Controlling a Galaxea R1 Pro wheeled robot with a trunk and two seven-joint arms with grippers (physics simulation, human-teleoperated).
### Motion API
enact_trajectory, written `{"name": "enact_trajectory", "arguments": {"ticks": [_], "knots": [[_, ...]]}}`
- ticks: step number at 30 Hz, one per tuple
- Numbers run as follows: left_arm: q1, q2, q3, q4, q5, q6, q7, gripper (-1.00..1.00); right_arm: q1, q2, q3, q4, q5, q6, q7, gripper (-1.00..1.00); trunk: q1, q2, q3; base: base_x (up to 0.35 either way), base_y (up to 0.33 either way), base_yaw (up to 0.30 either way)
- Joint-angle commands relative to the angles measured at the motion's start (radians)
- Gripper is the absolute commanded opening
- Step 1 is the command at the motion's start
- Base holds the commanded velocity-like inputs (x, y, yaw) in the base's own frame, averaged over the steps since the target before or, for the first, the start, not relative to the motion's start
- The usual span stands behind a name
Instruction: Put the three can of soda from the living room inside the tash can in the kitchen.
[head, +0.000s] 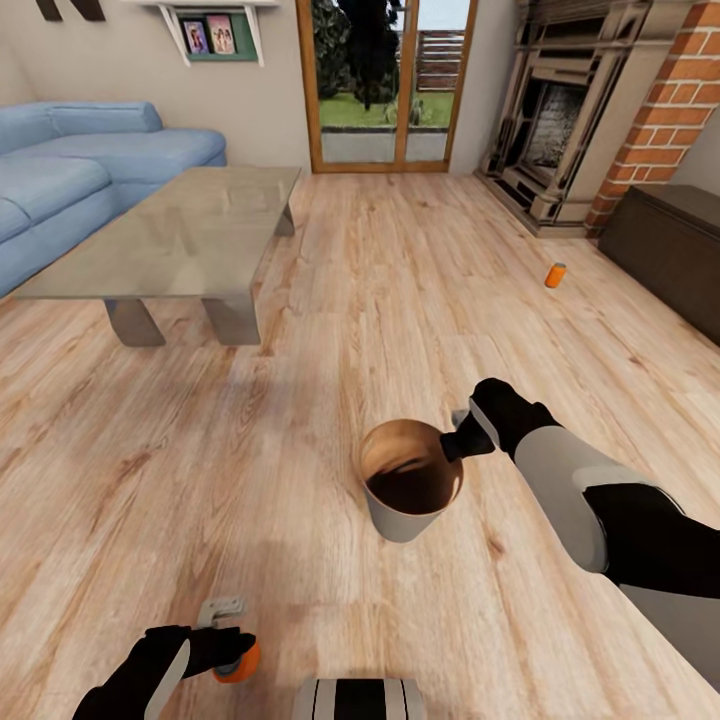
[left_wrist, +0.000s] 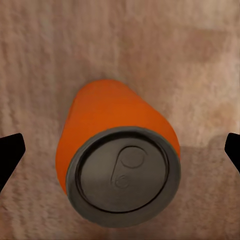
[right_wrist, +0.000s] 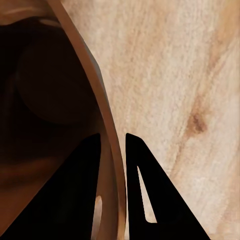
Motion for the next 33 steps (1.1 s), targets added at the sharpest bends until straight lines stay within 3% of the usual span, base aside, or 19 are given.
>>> {"name": "enact_trajectory", "arguments": {"ticks": [1,8,20,21,33], "knots": [[0.000,0.000,0.000,0.000,0.000,0.000,0.000,1.00,0.000,0.001,-0.008,0.000,-0.026,0.003,0.004,-1.00,0.000,0.000,-0.001,0.001,0.000,0.000],[0.000,0.000,0.000,0.001,0.000,0.001,0.002,1.00,0.004,0.005,-0.007,0.000,-0.026,0.003,0.004,-1.00,0.002,-0.001,-0.026,0.000,0.000,0.000],[0.000,0.001,0.000,0.001,0.000,0.000,-0.002,1.00,0.006,0.007,-0.005,-0.002,-0.026,0.003,0.004,-1.00,0.002,-0.001,-0.034,0.000,0.000,0.000],[0.000,0.001,0.000,0.000,0.000,0.000,-0.003,-1.00,0.006,0.007,-0.005,-0.003,-0.026,0.003,0.004,-1.00,0.002,-0.001,-0.034,0.000,0.000,0.000],[0.000,0.000,0.001,0.002,0.000,0.001,-0.001,-1.00,0.007,0.009,-0.002,-0.004,-0.025,0.003,0.004,-1.00,0.002,-0.001,-0.033,0.000,0.000,0.000]]}}
